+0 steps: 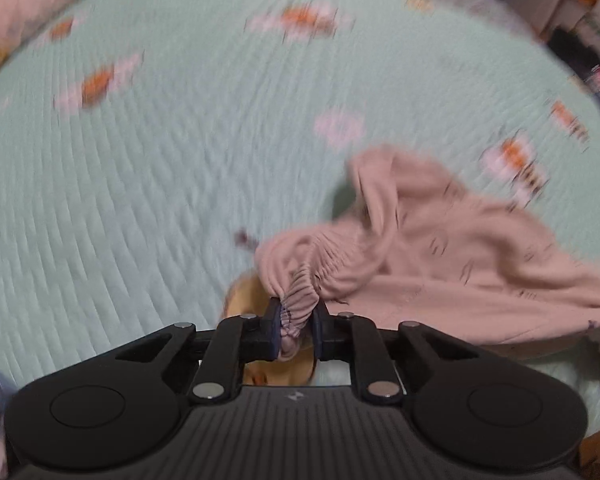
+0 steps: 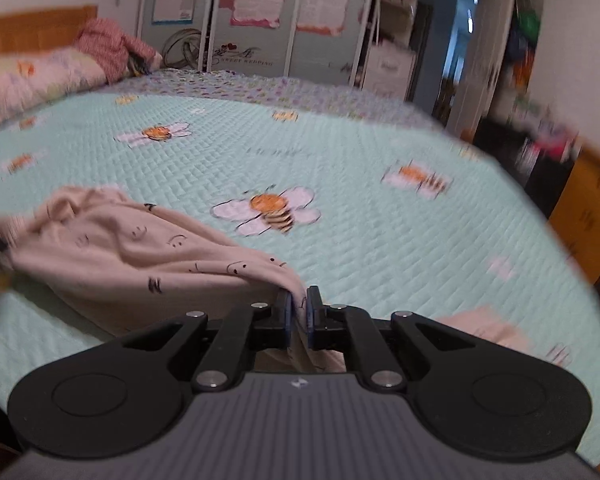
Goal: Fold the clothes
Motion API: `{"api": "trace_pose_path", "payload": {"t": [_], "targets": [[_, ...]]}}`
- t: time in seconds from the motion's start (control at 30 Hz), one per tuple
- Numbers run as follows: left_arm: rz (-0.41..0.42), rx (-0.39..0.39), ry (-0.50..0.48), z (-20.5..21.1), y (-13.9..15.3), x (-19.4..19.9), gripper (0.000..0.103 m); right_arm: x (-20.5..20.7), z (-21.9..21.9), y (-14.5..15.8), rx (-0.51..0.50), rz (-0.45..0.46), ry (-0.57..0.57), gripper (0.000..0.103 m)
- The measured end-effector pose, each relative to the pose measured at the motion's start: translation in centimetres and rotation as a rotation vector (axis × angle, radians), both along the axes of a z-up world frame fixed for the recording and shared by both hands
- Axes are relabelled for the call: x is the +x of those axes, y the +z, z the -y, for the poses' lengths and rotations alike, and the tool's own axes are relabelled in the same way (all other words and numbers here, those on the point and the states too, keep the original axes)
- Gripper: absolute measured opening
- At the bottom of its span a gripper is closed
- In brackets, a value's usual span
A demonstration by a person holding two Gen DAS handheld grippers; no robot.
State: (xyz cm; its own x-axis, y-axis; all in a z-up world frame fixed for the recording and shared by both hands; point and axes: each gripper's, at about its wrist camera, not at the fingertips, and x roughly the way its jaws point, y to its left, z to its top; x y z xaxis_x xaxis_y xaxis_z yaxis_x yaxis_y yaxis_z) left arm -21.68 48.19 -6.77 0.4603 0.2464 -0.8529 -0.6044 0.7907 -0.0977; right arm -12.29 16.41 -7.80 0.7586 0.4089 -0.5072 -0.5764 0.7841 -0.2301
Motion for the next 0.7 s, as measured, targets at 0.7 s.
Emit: {"api": "trace_pose_path", "payload": {"t": [0.7], "targets": [[0.317,-0.023,-0.121,-5.2,11.6,-4.2,0.016,3.5,-2.8,15.3,0.152,0.186,-0.021,0.005]]}}
